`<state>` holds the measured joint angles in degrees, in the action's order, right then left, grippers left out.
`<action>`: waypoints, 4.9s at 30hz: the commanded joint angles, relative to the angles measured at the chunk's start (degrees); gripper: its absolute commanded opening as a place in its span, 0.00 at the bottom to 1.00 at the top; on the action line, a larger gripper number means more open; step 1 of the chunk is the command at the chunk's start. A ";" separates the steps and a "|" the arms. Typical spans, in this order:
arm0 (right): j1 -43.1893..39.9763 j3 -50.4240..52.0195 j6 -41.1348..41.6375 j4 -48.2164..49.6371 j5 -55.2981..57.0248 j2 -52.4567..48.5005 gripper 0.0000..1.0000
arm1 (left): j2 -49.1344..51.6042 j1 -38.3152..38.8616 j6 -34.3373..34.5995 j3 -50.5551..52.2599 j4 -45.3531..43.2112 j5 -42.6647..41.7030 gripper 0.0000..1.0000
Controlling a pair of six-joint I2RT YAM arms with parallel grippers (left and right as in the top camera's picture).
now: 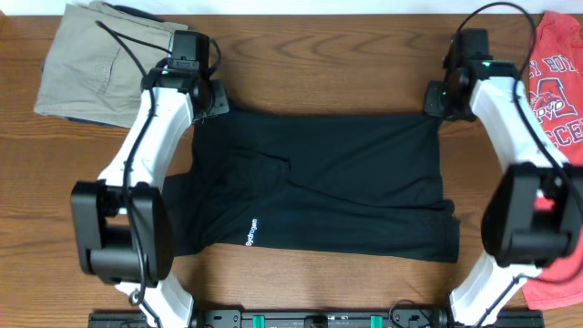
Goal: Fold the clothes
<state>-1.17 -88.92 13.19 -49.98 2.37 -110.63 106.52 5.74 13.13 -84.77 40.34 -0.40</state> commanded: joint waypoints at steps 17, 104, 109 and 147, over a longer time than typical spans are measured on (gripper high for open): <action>-0.26 -0.22 3.58 -21.90 -1.77 5.09 0.01 | -1.70 -0.20 1.81 0.17 26.93 0.44 0.06; 9.20 29.24 -1.07 -11.93 -16.79 15.37 0.01 | -6.78 6.23 1.07 14.03 23.76 -10.54 0.06; 8.50 36.41 1.70 -5.38 -16.39 15.37 0.01 | -4.26 4.09 1.09 17.70 20.68 -10.51 0.06; -11.56 20.35 -2.12 -16.33 -10.08 15.39 0.99 | -13.05 -15.91 1.09 18.80 20.46 -7.96 0.61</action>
<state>-10.61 -68.55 12.36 -66.17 -8.84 -95.50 94.48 -9.98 14.66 -65.25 60.38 -9.45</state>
